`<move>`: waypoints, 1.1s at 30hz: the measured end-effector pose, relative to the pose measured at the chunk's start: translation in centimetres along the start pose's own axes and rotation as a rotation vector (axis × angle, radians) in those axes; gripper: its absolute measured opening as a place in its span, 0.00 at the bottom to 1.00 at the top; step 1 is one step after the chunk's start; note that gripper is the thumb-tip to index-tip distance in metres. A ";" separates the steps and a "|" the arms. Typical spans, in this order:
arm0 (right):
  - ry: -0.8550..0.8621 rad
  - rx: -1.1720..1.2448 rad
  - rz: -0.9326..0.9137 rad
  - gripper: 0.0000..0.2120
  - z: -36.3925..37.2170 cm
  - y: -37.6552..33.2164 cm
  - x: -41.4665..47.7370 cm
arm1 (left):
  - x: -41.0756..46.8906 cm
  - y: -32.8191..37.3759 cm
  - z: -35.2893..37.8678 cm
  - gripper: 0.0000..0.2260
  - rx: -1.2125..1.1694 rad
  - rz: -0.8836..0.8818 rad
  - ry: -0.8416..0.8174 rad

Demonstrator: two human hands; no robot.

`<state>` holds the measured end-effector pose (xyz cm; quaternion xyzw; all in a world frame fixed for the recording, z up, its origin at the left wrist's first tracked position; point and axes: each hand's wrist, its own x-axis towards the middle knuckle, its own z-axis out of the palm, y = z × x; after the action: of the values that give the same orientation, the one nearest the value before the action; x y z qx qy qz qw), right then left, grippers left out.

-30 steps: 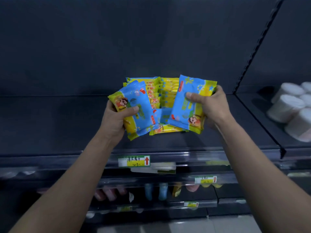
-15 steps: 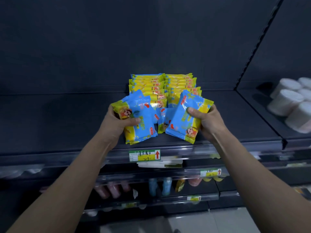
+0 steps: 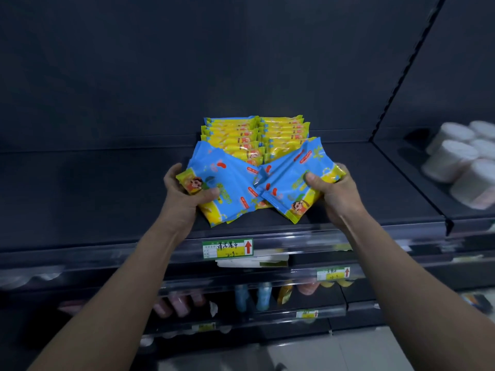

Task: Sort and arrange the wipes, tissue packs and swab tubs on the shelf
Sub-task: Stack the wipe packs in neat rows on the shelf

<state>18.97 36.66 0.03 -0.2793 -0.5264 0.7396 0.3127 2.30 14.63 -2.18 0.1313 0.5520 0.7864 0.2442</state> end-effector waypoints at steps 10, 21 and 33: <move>0.081 -0.046 0.013 0.21 -0.2 0.2 0.3 | 0.3 1.5 0.0 0.25 0.240 -0.031 -0.025; 0.241 -0.400 -0.104 0.23 -0.3 1.4 0.5 | 0.3 0.6 -0.5 0.44 0.833 0.043 0.214; -0.251 -1.395 -0.049 0.46 -1.8 -0.4 0.0 | -0.2 2.9 0.9 0.37 1.664 0.364 -0.250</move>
<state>20.33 37.83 -0.10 -0.3151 -0.9156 0.2494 0.0144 2.17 14.49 0.84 0.4395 0.8884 0.1327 -0.0024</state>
